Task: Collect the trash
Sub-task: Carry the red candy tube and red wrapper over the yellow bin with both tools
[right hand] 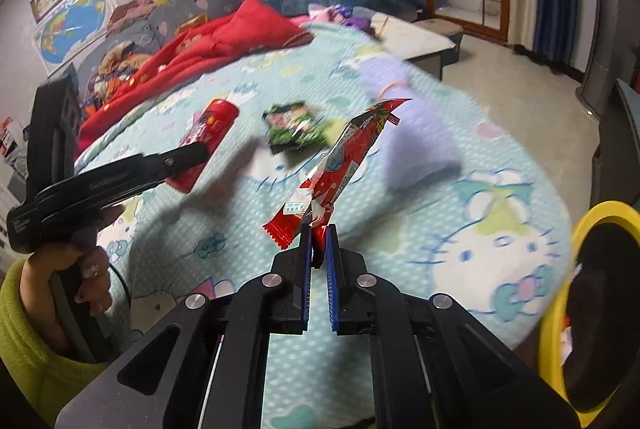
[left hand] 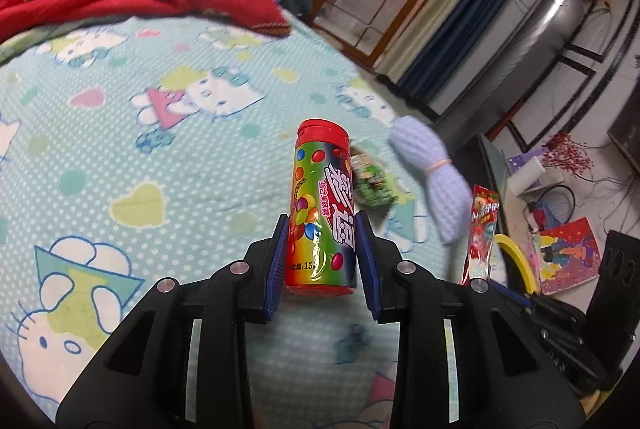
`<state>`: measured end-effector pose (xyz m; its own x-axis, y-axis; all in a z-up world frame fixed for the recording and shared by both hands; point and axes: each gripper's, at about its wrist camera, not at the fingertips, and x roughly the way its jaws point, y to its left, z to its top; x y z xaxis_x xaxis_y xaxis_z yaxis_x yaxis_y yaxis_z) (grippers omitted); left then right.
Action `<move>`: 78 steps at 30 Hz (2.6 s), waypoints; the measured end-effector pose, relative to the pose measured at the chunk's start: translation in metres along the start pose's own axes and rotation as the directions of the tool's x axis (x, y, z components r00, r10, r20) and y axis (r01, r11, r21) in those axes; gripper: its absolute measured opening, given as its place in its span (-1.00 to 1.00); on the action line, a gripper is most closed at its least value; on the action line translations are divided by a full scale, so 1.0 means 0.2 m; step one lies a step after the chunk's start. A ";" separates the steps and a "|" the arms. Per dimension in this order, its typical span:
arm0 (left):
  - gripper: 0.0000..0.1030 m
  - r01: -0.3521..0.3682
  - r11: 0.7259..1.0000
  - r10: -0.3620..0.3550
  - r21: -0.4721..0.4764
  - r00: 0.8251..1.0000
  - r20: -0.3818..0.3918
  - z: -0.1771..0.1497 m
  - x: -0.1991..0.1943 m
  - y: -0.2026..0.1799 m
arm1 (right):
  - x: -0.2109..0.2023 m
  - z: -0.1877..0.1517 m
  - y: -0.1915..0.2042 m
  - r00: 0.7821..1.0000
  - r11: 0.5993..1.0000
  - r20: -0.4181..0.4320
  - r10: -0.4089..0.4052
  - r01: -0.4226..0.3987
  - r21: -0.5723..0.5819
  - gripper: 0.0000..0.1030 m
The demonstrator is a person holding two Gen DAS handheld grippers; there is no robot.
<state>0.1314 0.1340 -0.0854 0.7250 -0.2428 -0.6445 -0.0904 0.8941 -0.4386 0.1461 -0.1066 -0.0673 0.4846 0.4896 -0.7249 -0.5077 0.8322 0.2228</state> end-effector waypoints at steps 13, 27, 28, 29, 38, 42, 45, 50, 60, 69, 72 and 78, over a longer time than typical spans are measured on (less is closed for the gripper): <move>-0.51 0.092 0.988 -0.096 0.123 0.995 0.029 -0.01 -0.06 -0.32 | -0.22 0.00 -0.22 0.995 0.996 0.071 -0.064 0.059 0.070 -0.86; -0.51 0.162 0.961 -0.166 0.226 0.986 0.001 -0.07 -0.04 -0.59 | -0.38 -0.06 -0.44 0.982 0.979 0.114 -0.151 0.133 0.153 -0.87; -0.51 0.169 0.957 -0.173 0.235 0.985 -0.003 -0.07 -0.03 -0.61 | -0.40 -0.07 -0.47 0.980 0.977 0.118 -0.161 0.141 0.163 -0.87; -0.51 0.174 0.955 -0.177 0.241 0.984 -0.006 -0.08 -0.03 -0.63 | -0.41 -0.08 -0.48 0.979 0.975 0.119 -0.168 0.147 0.168 -0.87; -0.51 0.219 0.924 -0.215 0.313 0.975 -0.049 -0.14 0.03 -0.82 | -0.50 -0.15 -0.66 0.962 0.948 0.132 -0.239 0.202 0.245 -0.87; -0.51 0.239 0.908 -0.227 0.345 0.971 -0.075 -0.18 0.06 -0.90 | -0.54 -0.19 -0.74 0.953 0.931 0.131 -0.272 0.227 0.285 -0.87; -0.51 0.250 0.896 -0.234 0.366 0.968 -0.089 -0.21 0.08 -0.95 | -0.56 -0.21 -0.80 0.945 0.918 0.128 -0.299 0.248 0.310 -0.87; -0.51 0.274 0.875 -0.249 0.399 0.962 -0.115 -0.25 0.13 -1.05 | -0.59 -0.26 -0.88 0.929 0.895 0.111 -0.354 0.303 0.327 -0.87; -0.51 0.322 0.835 -0.273 0.447 0.947 -0.172 -0.34 0.22 -1.21 | -0.57 -0.37 -1.05 0.908 0.855 0.042 -0.418 0.377 0.357 -0.87; -0.51 0.349 0.806 -0.273 0.479 0.936 -0.222 -0.41 0.32 -1.33 | -0.52 -0.46 -1.20 0.910 0.825 -0.039 -0.412 0.391 0.407 -0.87; -0.51 0.356 0.794 -0.271 0.492 0.933 -0.238 -0.44 0.36 -1.37 | -0.51 -0.48 -1.24 0.910 0.819 -0.060 -0.410 0.396 0.415 -0.87; -0.51 0.366 0.774 -0.257 0.517 0.928 -0.272 -0.49 0.43 -1.44 | -0.48 -0.53 -1.29 0.916 0.809 -0.095 -0.389 0.389 0.440 -0.87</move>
<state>0.1533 -0.1822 -0.0765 0.5100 -0.5569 -0.6556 0.5482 0.7977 -0.2512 0.1553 -0.3969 -0.1238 0.5737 0.0999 -0.8129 0.0916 0.9785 0.1849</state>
